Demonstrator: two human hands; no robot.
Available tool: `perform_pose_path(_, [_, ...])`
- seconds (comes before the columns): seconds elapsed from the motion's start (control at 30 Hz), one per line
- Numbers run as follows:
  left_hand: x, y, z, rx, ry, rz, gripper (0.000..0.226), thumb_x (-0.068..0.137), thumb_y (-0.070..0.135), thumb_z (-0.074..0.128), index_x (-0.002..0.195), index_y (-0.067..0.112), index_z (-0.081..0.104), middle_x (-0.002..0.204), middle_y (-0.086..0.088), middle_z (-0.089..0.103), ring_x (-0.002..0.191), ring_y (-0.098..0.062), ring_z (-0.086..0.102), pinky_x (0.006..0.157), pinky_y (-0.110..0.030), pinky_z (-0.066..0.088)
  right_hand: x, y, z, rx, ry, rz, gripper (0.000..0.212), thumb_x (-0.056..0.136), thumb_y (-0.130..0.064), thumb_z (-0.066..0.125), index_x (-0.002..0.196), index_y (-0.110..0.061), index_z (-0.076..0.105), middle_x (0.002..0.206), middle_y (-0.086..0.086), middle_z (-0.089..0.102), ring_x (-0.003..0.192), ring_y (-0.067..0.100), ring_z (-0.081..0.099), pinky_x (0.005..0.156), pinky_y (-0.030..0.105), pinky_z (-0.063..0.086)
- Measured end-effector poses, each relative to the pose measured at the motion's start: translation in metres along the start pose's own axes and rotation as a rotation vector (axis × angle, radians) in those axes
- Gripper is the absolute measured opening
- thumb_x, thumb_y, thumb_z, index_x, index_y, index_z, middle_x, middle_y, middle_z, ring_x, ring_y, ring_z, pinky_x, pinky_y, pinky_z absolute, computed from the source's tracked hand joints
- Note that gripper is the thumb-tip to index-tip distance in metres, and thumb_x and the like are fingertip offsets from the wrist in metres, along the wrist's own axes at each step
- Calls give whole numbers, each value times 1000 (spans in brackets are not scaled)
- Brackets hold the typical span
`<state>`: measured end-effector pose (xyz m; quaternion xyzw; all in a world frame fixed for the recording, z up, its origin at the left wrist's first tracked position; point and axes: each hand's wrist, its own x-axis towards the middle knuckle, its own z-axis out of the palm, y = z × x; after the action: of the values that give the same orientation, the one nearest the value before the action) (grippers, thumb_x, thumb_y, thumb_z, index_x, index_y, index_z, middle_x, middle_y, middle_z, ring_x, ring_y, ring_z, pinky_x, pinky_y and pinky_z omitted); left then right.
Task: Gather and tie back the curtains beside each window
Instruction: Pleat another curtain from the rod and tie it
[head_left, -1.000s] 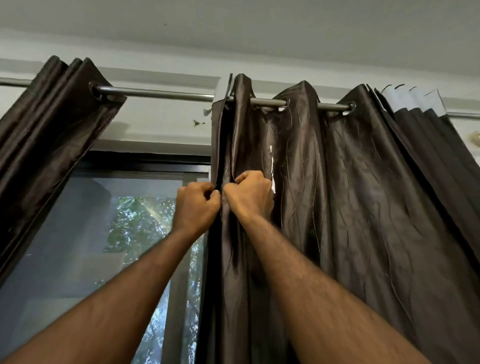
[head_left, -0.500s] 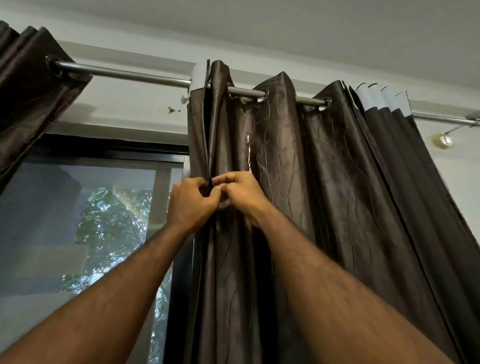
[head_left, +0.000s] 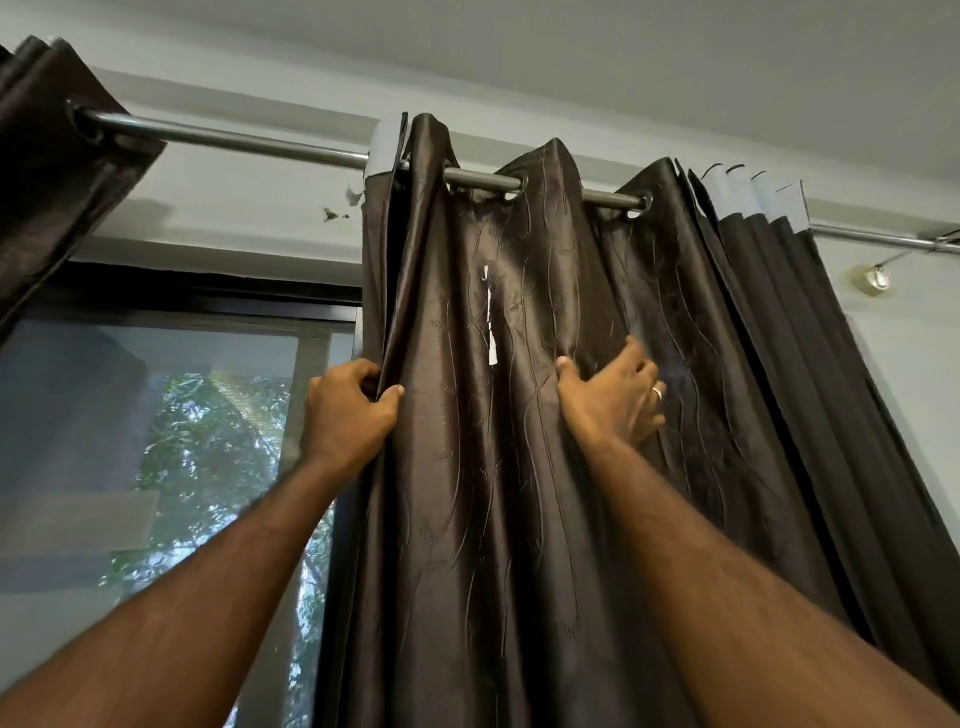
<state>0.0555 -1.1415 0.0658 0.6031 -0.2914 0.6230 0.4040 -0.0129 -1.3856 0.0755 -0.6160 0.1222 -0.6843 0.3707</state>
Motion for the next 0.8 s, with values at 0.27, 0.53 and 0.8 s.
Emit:
perform_pose_path(0.27, [6,-3,-21,-36,15,8,13,88,24,76,89,11,77,72,1,71,71,-16,69,71,-39,61,-36,-45,23,145,-95,-83,28,99,-15,61,124,-20,73,116,13,73,108,31,67,91,34,54])
perform_pose_path(0.53, [10,-5,-24,-117,50,-19,18,85,22,69,69,13,70,61,-4,66,58,-20,60,60,-42,54,-85,-133,69,257,-498,-418,9,92,-21,71,95,-21,79,99,2,75,94,17,68,86,31,57])
perform_pose_path(0.8, [0,5,-12,-21,-106,40,29,80,43,56,69,17,65,60,0,63,60,-22,61,55,-40,51,-83,-121,47,324,-445,-178,14,75,-14,65,72,-21,77,78,2,74,80,21,67,68,29,53])
